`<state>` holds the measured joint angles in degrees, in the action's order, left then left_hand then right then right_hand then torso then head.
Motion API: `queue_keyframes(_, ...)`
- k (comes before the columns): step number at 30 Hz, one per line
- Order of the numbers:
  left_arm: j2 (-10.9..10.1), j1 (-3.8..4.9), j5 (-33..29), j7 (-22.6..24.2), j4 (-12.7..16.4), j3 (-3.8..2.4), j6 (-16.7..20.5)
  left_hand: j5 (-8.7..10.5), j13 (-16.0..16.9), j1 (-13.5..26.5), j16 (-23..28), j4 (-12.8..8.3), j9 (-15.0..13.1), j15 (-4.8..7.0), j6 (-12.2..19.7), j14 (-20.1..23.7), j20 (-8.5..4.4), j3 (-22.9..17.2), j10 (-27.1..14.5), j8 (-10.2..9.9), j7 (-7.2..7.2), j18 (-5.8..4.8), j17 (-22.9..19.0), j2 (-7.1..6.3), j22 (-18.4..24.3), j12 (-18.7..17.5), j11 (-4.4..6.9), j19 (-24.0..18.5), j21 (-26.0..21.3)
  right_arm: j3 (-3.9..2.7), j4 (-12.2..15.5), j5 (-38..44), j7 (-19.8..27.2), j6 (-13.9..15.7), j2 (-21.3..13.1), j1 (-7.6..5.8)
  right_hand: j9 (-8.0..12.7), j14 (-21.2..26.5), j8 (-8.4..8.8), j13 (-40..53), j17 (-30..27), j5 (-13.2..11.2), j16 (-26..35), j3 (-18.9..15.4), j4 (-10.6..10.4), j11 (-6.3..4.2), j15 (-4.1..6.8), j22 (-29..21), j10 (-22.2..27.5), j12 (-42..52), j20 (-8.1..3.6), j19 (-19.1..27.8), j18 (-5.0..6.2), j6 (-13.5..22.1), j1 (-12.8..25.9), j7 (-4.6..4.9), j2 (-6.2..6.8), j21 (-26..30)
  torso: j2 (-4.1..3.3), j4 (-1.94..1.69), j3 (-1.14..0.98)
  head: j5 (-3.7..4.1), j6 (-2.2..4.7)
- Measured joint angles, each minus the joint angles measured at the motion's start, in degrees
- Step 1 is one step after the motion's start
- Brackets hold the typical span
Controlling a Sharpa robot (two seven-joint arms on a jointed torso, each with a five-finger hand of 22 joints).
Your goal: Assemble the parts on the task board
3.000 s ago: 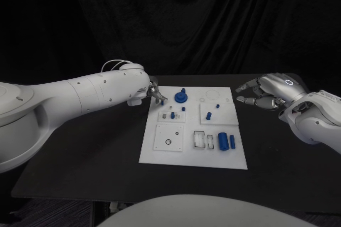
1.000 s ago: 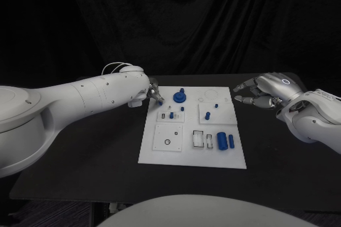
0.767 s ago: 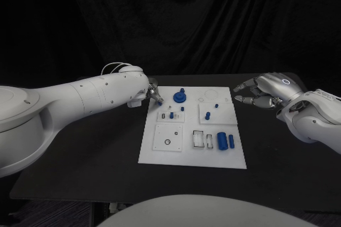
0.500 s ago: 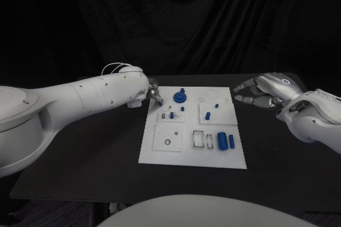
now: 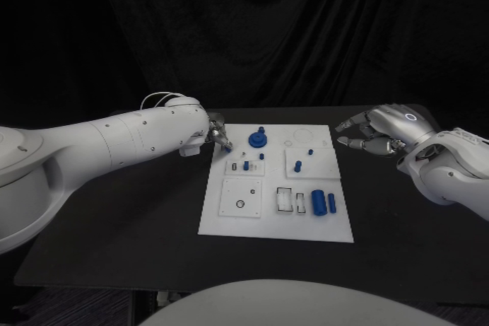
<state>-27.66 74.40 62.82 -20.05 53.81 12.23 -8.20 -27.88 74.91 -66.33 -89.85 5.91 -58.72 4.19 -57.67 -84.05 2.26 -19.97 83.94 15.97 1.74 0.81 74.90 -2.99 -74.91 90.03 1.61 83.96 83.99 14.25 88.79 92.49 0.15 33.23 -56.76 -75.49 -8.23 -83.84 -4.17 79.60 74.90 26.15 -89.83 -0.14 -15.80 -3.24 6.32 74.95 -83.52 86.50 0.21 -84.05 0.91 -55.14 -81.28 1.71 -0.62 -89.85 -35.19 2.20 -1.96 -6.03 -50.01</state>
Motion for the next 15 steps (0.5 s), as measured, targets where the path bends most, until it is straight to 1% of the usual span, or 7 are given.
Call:
queue_keyframes(6,-3.1,0.00,0.0,0.0,4.8,0.00,2.0,0.00,0.0,0.6,0.0,0.2,0.4,0.00,-0.6,0.0,0.00,-0.3,0.2,-0.5,-0.09,0.00,0.0,-0.63,0.0,0.0,0.21,0.0,0.0,0.00,0.0,0.0,-0.1,0.0,-0.2,0.02,0.0,0.0,0.00,0.0,0.0,0.0,0.0,0.0,0.0,0.00,0.00,0.0,0.0,0.0,0.00,0.0,0.00,0.0,0.0,0.00,0.00,0.0,-0.01,0.01,0.02,-0.21,0.00)
queue_keyframes(7,-3.8,0.00,0.0,-0.1,6.1,0.00,2.5,0.00,0.0,0.9,0.0,0.2,0.5,0.02,-1.0,0.0,0.00,-0.5,0.2,-0.6,-0.14,0.00,0.0,-0.88,0.0,0.0,0.21,0.0,0.0,0.00,0.0,0.0,-0.1,0.0,-0.3,0.02,0.0,0.0,0.00,0.0,0.0,0.2,0.0,0.0,0.0,0.00,0.00,0.0,0.0,0.0,0.00,0.0,0.00,0.0,0.0,0.00,0.01,0.0,-0.01,0.01,0.02,-0.23,0.00)
queue_keyframes(10,-5.5,0.00,0.0,-0.5,9.2,0.00,3.4,0.00,0.0,1.3,0.0,0.2,0.7,0.21,-1.0,0.2,0.00,-0.5,0.2,-0.8,-0.20,0.00,0.0,-1.06,0.0,0.0,0.21,0.0,0.0,0.00,0.0,0.0,-0.2,0.0,-0.4,0.02,0.0,0.0,0.00,0.0,0.0,0.2,0.0,0.0,0.0,0.00,0.00,0.0,0.0,0.0,0.00,0.0,0.00,0.0,0.0,0.00,0.01,0.0,-0.01,0.01,0.03,-0.29,0.00)
queue_keyframes(15,-8.1,0.00,0.0,-1.9,14.4,0.01,5.1,0.00,0.0,1.8,0.0,0.4,0.9,0.43,-1.3,0.0,0.00,-0.7,0.0,-0.9,-0.10,0.00,0.0,-0.81,0.0,0.0,0.41,0.0,0.0,0.00,0.0,0.0,-0.4,-0.1,-0.5,0.02,0.0,0.0,0.00,0.0,0.0,0.2,0.0,0.0,0.0,0.00,0.00,0.0,0.0,0.0,0.00,0.0,0.00,0.0,0.0,0.00,0.01,0.0,0.04,-0.07,0.01,-0.35,0.00)
